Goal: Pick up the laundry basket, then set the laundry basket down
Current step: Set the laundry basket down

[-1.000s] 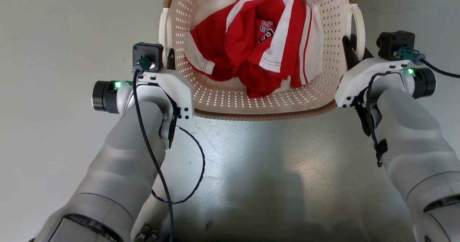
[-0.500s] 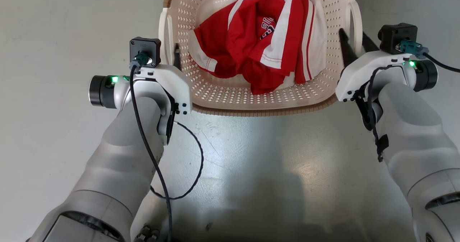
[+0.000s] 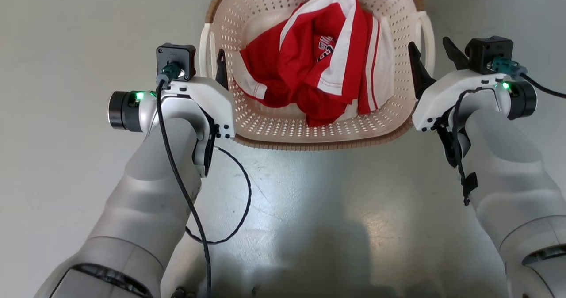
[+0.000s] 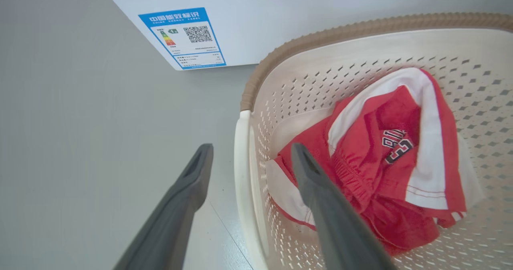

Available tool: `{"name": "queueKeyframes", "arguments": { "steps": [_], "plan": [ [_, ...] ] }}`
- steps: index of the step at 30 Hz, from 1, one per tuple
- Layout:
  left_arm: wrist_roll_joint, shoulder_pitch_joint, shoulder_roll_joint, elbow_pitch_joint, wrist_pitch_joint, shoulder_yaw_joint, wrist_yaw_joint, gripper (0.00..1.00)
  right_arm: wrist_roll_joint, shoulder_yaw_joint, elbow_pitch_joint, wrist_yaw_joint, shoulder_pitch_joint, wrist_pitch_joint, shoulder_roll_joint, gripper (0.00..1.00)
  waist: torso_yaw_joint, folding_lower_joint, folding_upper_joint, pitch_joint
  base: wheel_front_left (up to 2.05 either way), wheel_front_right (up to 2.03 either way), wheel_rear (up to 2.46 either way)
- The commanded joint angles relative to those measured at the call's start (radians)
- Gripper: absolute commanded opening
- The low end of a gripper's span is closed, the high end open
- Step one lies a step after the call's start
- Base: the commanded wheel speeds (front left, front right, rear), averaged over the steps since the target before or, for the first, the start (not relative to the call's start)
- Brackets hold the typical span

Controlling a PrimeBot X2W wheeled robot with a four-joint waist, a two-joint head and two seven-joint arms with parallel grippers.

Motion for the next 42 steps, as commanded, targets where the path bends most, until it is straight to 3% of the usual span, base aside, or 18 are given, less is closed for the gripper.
{"name": "queueKeyframes", "arguments": {
  "steps": [1,16,33,42],
  "plan": [
    [0.01,0.04,0.036,-0.022,-0.006,0.026,-0.001,1.0,-0.008,0.007,-0.022,0.006,0.048,-0.007,0.03,1.0,-0.004,0.0,0.0,-0.014,0.0,0.0,0.0],
    [0.12,0.25,0.066,-0.283,-0.006,0.19,-0.005,1.0,0.046,0.002,-0.269,0.006,0.201,-0.007,0.03,1.0,-0.029,0.0,0.0,-0.202,0.0,0.0,0.0],
    [0.308,0.737,0.052,-0.794,-0.006,0.397,-0.01,1.0,0.176,0.008,-0.684,0.006,0.586,-0.007,0.03,1.0,-0.074,0.0,0.0,-0.541,0.0,0.0,0.0],
    [0.346,0.949,0.037,-0.989,-0.006,0.427,-0.007,1.0,0.193,-0.011,-0.863,0.006,0.781,-0.007,0.03,1.0,-0.099,0.0,0.0,-0.674,0.0,0.0,0.0]
  ]
}}
